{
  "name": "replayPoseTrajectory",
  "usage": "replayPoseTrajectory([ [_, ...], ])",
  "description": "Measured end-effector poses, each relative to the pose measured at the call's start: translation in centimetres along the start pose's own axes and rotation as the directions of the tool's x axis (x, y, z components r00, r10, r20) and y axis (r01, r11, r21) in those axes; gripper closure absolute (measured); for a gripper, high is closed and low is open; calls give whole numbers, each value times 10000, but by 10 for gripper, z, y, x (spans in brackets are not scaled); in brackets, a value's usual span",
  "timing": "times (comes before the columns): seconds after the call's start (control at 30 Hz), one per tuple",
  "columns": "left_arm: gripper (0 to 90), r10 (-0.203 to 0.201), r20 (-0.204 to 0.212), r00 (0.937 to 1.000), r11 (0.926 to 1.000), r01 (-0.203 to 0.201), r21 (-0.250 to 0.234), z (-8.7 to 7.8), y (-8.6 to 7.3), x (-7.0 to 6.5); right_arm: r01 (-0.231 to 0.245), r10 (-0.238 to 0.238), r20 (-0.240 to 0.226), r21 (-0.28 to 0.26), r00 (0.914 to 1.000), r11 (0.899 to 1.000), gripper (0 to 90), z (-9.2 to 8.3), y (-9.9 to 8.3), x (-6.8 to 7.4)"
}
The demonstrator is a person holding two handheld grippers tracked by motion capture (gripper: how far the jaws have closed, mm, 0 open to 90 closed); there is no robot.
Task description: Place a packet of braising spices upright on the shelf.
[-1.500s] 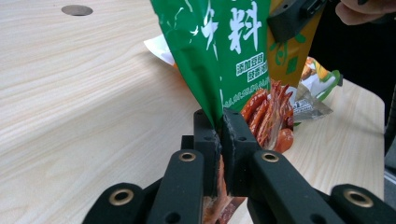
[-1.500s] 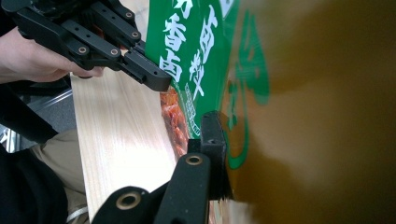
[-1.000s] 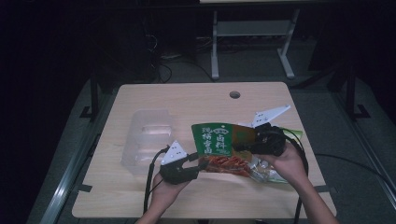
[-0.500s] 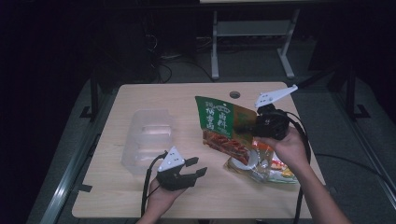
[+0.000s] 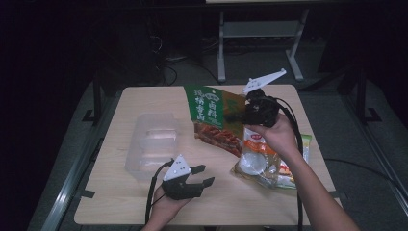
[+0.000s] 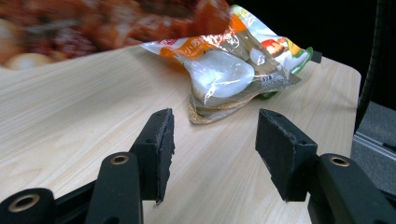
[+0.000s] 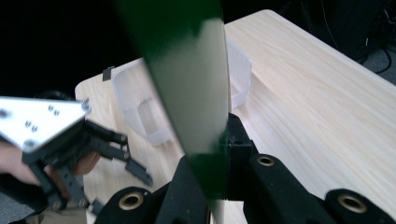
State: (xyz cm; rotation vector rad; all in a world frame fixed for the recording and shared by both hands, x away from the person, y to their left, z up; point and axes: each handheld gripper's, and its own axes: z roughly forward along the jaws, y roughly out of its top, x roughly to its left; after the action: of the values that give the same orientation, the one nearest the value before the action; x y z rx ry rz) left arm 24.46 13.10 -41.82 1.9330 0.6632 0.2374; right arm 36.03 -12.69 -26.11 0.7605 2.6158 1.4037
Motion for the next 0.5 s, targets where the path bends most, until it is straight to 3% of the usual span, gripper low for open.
replayPoseTrajectory([
  [0.5, 443, 278, 7, 9996, 9996, -278, -3, 1, -1, -3, 373, -368, -240, 193, 9990, 9991, 894, 40, 43, 2],
])
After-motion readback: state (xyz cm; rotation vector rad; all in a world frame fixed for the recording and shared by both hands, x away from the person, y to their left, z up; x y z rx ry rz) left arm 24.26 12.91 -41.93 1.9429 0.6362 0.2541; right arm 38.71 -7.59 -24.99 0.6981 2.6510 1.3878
